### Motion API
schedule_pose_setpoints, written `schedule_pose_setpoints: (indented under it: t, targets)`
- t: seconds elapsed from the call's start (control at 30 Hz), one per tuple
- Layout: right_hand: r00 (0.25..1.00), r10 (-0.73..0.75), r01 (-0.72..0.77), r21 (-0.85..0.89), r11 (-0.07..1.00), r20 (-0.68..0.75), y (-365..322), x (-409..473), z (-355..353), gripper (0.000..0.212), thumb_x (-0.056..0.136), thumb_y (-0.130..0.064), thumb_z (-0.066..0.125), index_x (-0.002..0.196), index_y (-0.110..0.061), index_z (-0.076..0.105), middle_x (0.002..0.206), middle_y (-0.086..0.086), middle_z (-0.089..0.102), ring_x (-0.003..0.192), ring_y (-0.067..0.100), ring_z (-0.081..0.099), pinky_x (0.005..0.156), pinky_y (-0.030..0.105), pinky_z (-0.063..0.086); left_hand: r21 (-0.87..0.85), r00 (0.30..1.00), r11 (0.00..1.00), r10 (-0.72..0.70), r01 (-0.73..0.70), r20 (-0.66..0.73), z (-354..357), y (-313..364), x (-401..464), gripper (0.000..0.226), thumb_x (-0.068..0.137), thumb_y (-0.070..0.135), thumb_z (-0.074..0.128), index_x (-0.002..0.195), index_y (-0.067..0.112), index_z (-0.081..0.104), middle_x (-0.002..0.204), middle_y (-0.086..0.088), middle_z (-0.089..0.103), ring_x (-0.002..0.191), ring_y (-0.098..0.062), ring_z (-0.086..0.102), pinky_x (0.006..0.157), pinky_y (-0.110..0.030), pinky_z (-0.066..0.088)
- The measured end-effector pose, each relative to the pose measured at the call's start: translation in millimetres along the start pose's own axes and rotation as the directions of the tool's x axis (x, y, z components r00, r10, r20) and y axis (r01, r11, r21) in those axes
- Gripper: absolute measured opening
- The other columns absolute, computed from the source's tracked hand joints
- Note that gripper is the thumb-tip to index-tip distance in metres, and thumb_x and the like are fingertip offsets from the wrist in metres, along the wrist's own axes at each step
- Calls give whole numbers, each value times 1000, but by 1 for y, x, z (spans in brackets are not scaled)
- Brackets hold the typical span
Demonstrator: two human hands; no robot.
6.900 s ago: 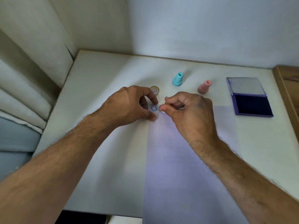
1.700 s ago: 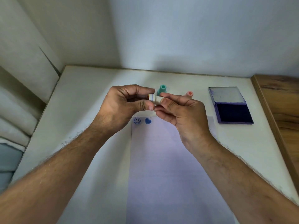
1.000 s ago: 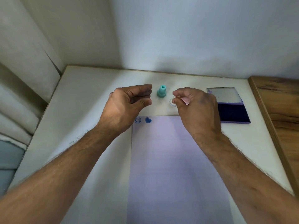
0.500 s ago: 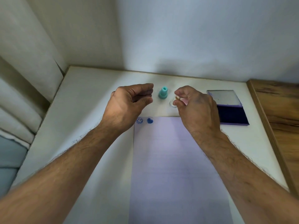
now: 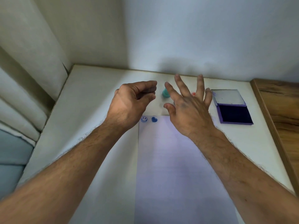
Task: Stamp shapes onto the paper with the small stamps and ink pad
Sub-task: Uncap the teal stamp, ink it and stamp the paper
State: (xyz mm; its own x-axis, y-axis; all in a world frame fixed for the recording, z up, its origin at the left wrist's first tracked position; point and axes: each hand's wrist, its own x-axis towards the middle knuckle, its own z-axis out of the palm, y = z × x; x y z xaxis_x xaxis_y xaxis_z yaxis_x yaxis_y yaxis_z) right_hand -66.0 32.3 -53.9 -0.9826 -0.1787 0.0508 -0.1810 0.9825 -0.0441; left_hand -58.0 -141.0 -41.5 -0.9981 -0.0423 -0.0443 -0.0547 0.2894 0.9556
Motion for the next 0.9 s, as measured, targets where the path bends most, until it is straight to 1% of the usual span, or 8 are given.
schedule_pose_setpoints:
  t: [0.1,0.2,0.33,0.5,0.77,0.83,0.87,0.9]
  targets:
    - [1000,-10,10,69,998,-3,-2,0,0,59,96,-40,49,149,-37,25,161,-12,19,147,40,-11,112,65,3,-1,1000,1000,-4,4,-1,-1,0,0,33,91,11,68,122,22,70,111,12,74,103,3,69,101,-28,51]
    - [998,-12,19,128,992,-55,-3,-1,-1,56,93,-30,57,144,-35,35,152,-13,39,149,34,-3,111,64,2,-6,1000,1000,-6,6,-8,-1,1,0,33,91,11,68,121,23,70,111,12,74,102,3,69,101,-28,52]
    - [991,20,7,199,980,-134,-5,-1,-1,43,89,-20,64,130,-32,54,111,-6,71,149,26,16,112,60,5,-9,1000,1000,-12,12,-10,-1,1,0,33,91,12,68,121,25,71,110,13,74,103,2,69,101,-30,52]
    - [970,21,35,225,974,-243,-9,-2,2,26,87,-18,67,109,-31,68,82,-2,74,141,24,34,110,55,6,-15,1000,1000,-18,17,-9,0,-1,0,33,91,10,68,121,24,71,111,12,74,103,2,69,100,-28,52]
    - [966,121,-21,399,917,-228,-9,-5,0,23,88,-17,68,105,-32,71,94,-8,66,133,9,19,109,47,24,13,999,999,-34,34,19,0,0,0,41,87,3,70,123,22,69,112,11,74,103,4,69,102,-25,51]
    - [959,195,-73,484,872,-207,-12,-6,-5,22,88,-23,68,106,-36,69,106,-11,62,129,12,22,104,25,28,21,998,999,-45,44,38,1,1,-1,45,86,1,71,125,22,68,114,11,73,103,5,68,99,-21,51]
    - [952,238,-107,520,847,-193,-13,-5,-6,23,88,-27,68,108,-39,67,111,-12,63,128,14,30,98,11,23,24,998,999,-48,47,49,2,2,-1,47,85,1,72,126,23,68,115,11,73,103,6,68,98,-20,51]
    - [944,286,-141,578,804,-167,-15,-5,-8,25,88,-29,68,111,-40,66,112,-12,65,124,15,38,93,3,23,28,997,999,-48,47,60,2,2,-2,49,83,1,74,126,23,67,116,11,72,104,5,67,98,-20,52]
